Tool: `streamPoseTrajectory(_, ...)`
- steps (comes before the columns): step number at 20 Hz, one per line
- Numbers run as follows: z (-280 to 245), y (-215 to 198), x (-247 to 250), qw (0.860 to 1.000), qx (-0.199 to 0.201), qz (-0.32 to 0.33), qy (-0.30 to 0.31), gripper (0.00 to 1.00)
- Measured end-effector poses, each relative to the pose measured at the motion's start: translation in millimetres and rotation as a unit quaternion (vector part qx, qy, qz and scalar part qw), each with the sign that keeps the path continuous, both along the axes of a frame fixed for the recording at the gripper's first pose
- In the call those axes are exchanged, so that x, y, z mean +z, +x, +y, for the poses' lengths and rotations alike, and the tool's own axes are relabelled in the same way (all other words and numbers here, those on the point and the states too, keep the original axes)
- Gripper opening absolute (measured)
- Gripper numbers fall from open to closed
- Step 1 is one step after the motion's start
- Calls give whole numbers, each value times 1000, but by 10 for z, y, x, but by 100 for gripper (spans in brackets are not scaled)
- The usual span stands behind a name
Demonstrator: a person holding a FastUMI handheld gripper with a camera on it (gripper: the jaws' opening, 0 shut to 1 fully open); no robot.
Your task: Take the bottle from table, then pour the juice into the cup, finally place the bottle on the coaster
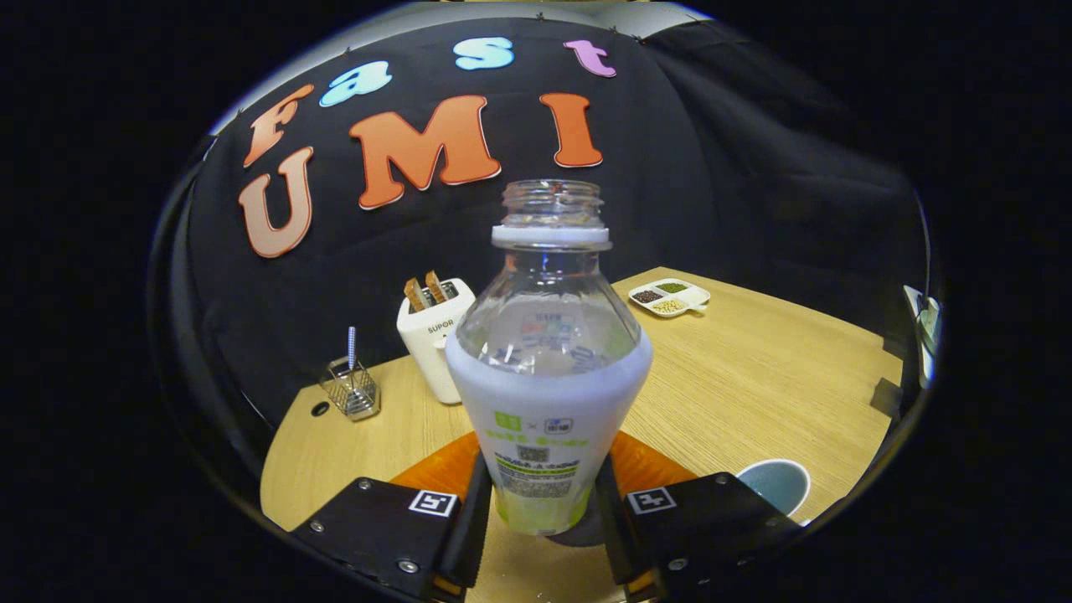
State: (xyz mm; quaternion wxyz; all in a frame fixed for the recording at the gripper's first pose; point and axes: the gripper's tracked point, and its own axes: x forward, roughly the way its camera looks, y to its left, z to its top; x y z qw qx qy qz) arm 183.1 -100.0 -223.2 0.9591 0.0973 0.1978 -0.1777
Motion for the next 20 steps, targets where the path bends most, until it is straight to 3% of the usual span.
streamPoseTrajectory(7,-75,68,-477,996,11,54,-70,60)
streamPoseTrajectory(14,-69,39,-507,996,6,52,-78,67)
streamPoseTrajectory(15,-92,24,-498,995,2,52,-82,70)
streamPoseTrajectory(18,-99,-19,-451,995,0,50,-84,91)
streamPoseTrajectory(20,-102,-49,-349,997,-1,37,-72,98)
